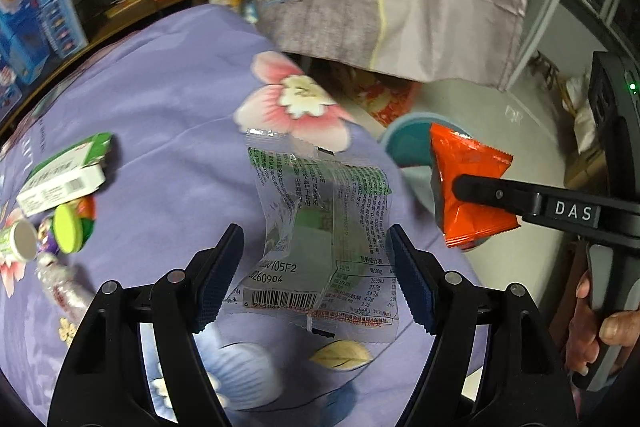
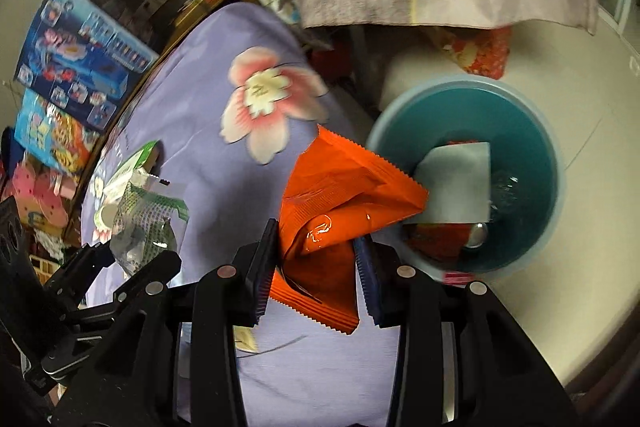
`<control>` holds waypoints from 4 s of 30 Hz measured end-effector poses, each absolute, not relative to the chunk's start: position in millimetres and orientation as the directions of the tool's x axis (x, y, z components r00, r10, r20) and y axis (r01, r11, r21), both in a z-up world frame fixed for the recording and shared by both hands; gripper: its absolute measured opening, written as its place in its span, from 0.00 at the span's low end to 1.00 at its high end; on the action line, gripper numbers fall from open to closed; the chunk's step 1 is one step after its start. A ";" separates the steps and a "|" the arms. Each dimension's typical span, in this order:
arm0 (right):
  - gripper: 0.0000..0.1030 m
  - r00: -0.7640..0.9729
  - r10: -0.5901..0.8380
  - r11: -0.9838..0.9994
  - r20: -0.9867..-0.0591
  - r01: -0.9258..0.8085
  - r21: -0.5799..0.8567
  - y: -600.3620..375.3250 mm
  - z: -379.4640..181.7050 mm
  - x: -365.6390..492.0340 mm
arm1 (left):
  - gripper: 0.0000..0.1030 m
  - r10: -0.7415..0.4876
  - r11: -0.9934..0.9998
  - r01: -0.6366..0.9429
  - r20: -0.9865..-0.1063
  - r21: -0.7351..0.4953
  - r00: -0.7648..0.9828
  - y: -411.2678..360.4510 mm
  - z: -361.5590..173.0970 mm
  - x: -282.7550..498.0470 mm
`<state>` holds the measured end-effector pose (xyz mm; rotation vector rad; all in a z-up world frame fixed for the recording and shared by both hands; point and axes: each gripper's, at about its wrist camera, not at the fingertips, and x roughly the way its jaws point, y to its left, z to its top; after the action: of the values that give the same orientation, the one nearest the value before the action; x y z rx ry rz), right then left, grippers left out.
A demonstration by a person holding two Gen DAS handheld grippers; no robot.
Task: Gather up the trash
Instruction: 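Carry the clear wrapper and orange wrapper over the teal bin with both tools, then open the right tool dropping the orange wrapper while the left tool drops the clear wrapper, then move both tools back over the remaining trash on the table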
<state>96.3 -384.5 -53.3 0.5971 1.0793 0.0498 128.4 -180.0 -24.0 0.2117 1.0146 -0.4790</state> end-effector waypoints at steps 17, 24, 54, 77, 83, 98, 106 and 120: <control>0.35 0.509 0.299 0.782 -0.807 0.354 0.513 -475.5 -72.7 81.6 | 0.72 -0.282 0.819 0.572 -0.901 -0.047 0.330 -279.6 -51.4 142.7; 0.35 0.500 0.298 0.762 -0.813 0.389 0.518 -500.4 -81.9 82.4 | 0.73 -0.285 0.804 0.591 -0.914 -0.065 0.287 -312.2 -63.9 150.8; 0.45 0.431 0.332 0.807 -0.839 0.330 0.490 -488.4 -93.4 115.6 | 0.93 -0.237 0.853 0.521 -0.920 -0.044 0.312 -306.2 -67.7 158.1; 0.85 0.385 0.327 0.811 -0.863 0.354 0.465 -453.5 -81.5 103.8 | 0.95 -0.250 0.884 0.462 -0.907 -0.072 0.337 -244.4 -50.8 136.8; 0.86 0.378 0.310 0.824 -0.872 0.351 0.445 -435.7 -75.6 99.9 | 0.96 -0.262 0.893 0.440 -0.902 -0.093 0.342 -220.8 -46.9 131.4; 0.89 0.306 0.366 0.852 -0.879 0.269 0.449 -332.5 -75.5 125.2 | 0.96 -0.210 0.956 0.273 -0.901 -0.108 0.380 -100.0 -53.1 132.9; 0.89 0.235 0.365 0.894 -0.901 0.180 0.410 -262.3 -80.0 144.9 | 0.96 -0.140 0.990 0.090 -0.891 -0.112 0.432 -8.2 -54.4 137.2; 0.89 0.153 0.338 0.936 -0.929 0.050 0.348 -177.3 -85.6 173.3 | 0.96 -0.134 0.978 -0.086 -0.892 -0.189 0.431 84.0 -77.2 157.9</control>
<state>173.3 -177.3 -85.6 0.3294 1.4094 0.2120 157.9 84.0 -77.2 -0.2184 1.1275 -0.0306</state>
